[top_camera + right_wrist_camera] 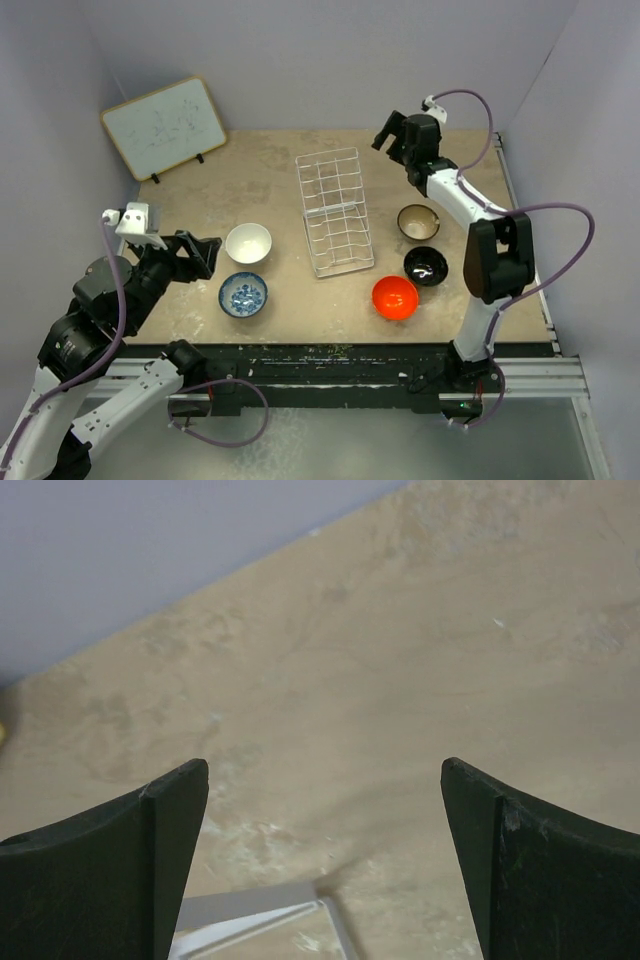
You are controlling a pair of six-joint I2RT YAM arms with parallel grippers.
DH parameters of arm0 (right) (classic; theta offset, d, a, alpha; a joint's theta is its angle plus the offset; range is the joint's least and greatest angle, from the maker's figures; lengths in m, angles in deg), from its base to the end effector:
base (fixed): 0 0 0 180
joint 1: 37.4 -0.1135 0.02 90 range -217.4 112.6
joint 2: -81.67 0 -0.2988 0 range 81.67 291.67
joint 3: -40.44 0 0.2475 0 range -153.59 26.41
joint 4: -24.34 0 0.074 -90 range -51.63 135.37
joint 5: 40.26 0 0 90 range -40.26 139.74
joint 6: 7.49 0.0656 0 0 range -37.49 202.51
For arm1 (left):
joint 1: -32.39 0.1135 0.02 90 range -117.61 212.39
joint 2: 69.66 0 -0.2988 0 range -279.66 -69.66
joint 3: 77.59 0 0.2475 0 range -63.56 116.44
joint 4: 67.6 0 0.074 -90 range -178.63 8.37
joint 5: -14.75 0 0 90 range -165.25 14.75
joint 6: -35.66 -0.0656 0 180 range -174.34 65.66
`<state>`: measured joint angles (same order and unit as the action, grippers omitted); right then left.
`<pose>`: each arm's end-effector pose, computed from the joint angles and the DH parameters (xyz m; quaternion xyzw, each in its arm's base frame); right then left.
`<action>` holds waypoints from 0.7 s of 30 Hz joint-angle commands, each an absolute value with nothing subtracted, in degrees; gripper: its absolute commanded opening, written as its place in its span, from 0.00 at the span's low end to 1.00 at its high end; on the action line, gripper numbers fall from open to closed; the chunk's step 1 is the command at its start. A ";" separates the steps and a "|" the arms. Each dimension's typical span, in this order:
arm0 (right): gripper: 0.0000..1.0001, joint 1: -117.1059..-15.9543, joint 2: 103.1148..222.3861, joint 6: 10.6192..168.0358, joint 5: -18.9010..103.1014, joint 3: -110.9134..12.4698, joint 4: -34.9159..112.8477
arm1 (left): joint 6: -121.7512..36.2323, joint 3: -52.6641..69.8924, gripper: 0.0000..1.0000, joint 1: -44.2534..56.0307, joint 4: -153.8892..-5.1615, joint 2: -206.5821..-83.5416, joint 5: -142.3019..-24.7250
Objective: Load the bowls into the dish rack
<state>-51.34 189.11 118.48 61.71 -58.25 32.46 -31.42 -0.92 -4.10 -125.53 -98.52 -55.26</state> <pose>0.4754 0.1040 0.3208 0.2136 0.7722 0.1740 0.5725 0.0600 -0.0165 0.4173 -0.0214 0.7630 -0.1977 0.6151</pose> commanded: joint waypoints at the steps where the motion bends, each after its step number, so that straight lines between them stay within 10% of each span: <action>1: 1.00 -51.65 190.85 113.54 64.73 -63.86 39.83 | -32.19 0.13 0.81 -3.86 -124.60 -98.06 -54.37; 21: 0.97 -55.05 202.33 104.91 64.61 -70.11 46.94 | -32.76 0.17 0.81 -3.84 -125.93 -97.60 -52.58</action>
<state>-55.10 204.32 107.72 63.92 -69.68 46.56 -31.44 -0.92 -4.10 -126.88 -97.86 -53.69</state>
